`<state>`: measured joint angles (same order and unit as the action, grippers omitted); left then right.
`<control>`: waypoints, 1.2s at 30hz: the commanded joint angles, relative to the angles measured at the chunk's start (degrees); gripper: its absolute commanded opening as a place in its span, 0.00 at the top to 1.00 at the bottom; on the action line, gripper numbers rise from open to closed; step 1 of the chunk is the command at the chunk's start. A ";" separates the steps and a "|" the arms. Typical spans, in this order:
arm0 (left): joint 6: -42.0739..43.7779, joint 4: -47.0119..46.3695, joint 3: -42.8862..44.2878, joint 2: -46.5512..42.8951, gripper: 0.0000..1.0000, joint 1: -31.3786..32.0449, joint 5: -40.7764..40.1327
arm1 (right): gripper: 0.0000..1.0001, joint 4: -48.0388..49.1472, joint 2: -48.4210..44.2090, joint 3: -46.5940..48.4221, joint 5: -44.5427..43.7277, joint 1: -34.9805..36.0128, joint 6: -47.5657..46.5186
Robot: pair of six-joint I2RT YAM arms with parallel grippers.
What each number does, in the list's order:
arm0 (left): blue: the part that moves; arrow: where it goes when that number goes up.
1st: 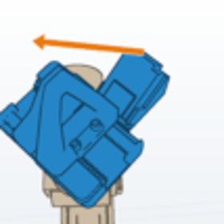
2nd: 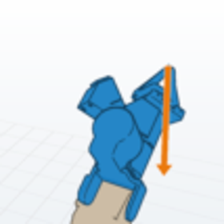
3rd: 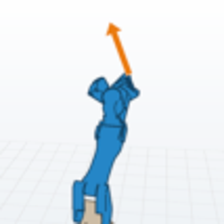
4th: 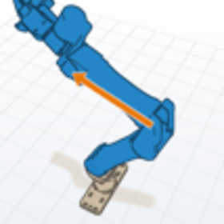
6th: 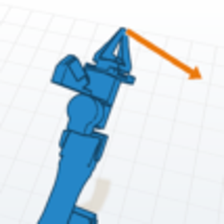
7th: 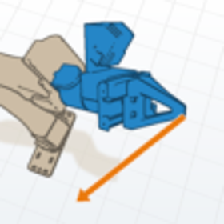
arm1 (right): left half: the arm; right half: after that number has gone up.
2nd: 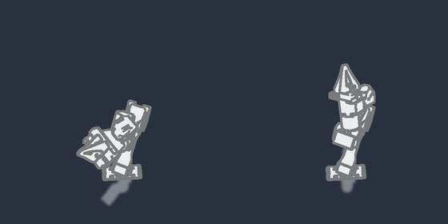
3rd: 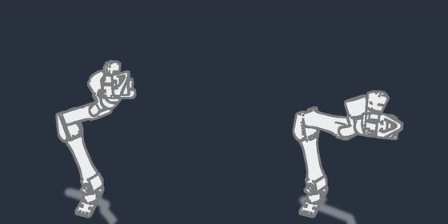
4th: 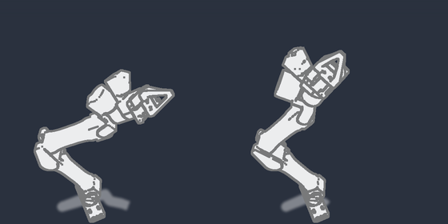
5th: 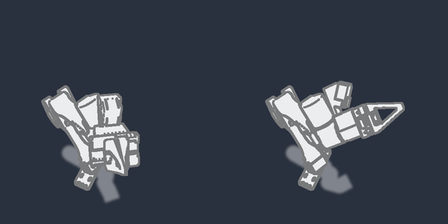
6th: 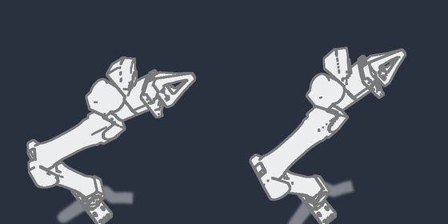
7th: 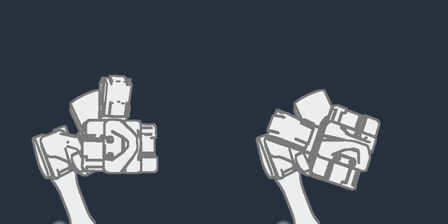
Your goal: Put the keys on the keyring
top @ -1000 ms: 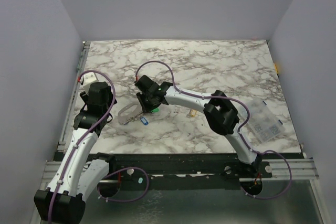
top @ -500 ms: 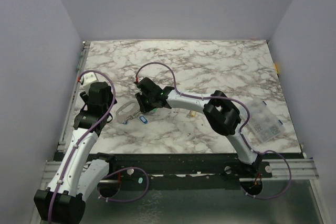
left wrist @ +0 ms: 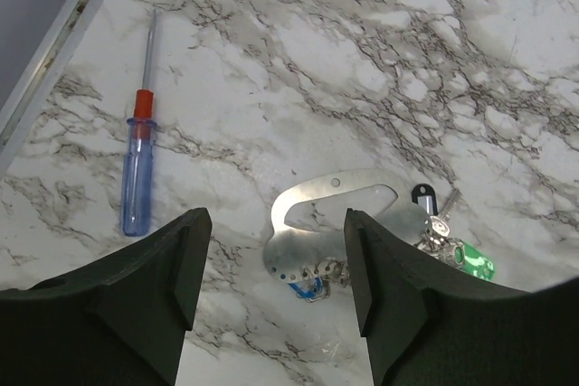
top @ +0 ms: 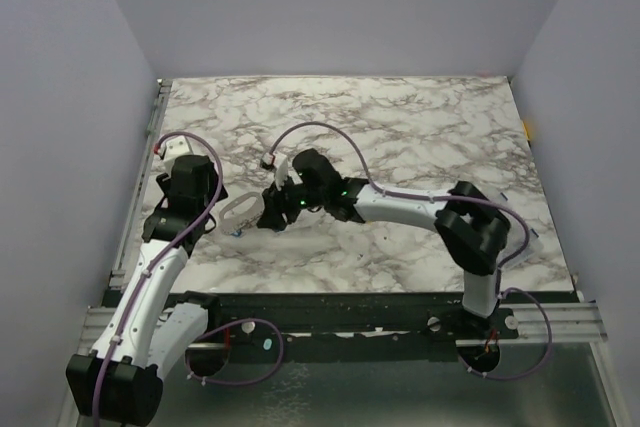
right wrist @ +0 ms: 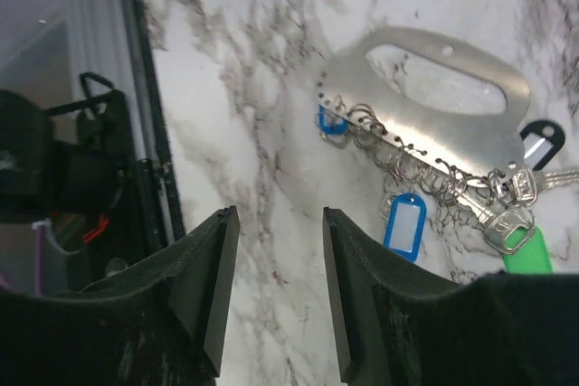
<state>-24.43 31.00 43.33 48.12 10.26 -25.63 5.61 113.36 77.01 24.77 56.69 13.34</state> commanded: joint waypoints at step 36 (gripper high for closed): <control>-9.65 -14.70 3.36 37.09 0.69 13.99 16.28 | 0.41 -6.68 -38.07 -28.79 -37.62 -3.29 1.76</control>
<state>-34.59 18.35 45.82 83.74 24.03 -11.05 0.86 76.75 49.39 -11.33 53.58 14.41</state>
